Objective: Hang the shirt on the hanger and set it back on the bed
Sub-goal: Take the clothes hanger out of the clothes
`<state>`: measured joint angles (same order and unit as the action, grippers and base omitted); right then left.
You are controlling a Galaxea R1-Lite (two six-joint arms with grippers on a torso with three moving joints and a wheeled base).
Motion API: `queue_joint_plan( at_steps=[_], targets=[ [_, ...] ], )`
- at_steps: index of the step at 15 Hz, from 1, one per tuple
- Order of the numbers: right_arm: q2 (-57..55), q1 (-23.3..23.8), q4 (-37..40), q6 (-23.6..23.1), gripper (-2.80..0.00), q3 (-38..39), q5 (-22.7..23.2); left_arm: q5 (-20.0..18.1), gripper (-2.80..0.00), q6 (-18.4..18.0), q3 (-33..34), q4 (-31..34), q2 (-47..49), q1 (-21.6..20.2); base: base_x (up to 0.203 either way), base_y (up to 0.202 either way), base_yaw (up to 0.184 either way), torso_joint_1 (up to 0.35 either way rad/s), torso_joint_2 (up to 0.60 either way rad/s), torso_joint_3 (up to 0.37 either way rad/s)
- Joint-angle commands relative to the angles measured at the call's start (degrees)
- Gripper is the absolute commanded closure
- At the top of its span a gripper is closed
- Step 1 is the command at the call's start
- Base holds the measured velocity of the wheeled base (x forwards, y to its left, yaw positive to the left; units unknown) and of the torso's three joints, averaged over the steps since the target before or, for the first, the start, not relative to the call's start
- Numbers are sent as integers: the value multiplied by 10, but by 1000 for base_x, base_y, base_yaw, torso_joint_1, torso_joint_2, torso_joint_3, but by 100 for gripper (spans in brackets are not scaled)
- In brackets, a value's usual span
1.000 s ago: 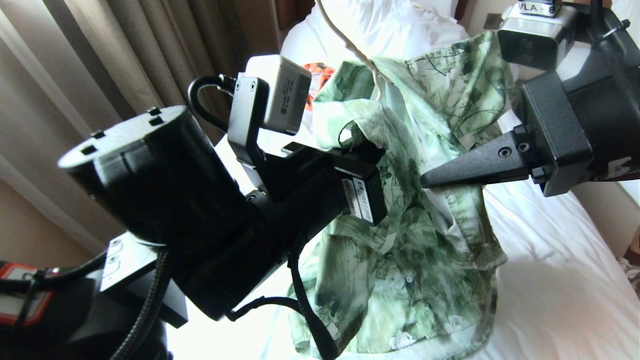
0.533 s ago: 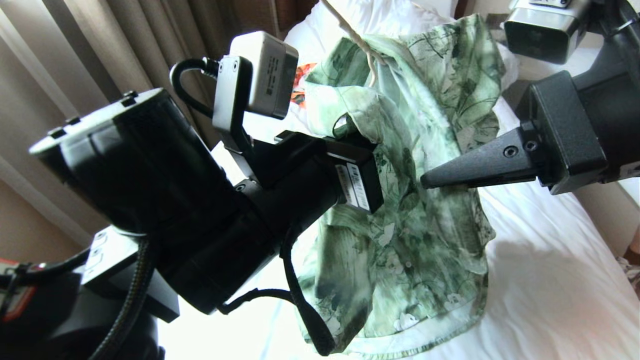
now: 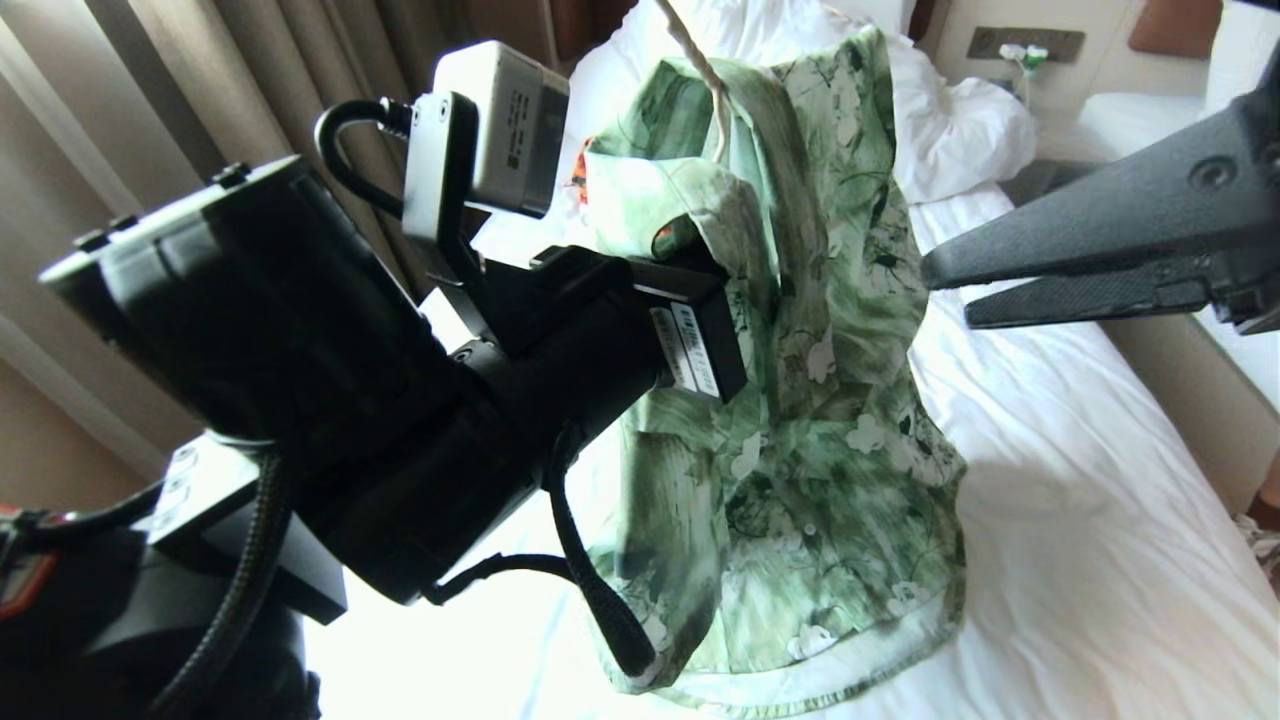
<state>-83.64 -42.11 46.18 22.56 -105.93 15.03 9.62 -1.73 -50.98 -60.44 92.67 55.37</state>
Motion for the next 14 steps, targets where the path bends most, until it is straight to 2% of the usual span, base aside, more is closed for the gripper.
queue_joint_plan(
  at_steps=[1, 2, 3, 5, 7, 9, 12, 14],
  targets=[
    [8, 0, 5, -14, -280, -17, -13, 0, 0, 0, -2, -2, 0, 1, 0, 0, 0, 0, 0, 0],
    [8, 0, 6, -37, -280, -25, -23, 0, 0, 0, -2, 4, 0, 3, 0, 0, 0, 0, 0, 0],
    [6, 0, 6, -45, 0, -35, -26, 0, 0, 0, -2, 9, 0, 4, 0, 0, 0, 0, 0, 0],
    [-2, -1, 7, -65, 0, -63, -39, 1, 0, 0, -10, 27, -2, 5, 0, 0, 0, 0, 0, 0],
    [-8, -13, -2, -133, 0, -70, -79, 1, 0, 0, -20, 43, -11, 7, 0, 0, 0, 0, 0, 0],
    [-23, -46, -41, -185, 0, -71, -136, 0, 0, 0, -28, 47, -9, 7, 0, 0, 0, 0, 0, 0],
    [-43, -84, -90, -270, 0, -71, -181, -1, 0, 1, -27, 57, -7, 7, 0, 0, 0, 0, 0, 0],
    [-49, -95, -110, -311, 0, -70, -201, -2, 0, 1, -28, 80, -15, 10, 0, 0, 0, 0, 0, 0]
  ],
)
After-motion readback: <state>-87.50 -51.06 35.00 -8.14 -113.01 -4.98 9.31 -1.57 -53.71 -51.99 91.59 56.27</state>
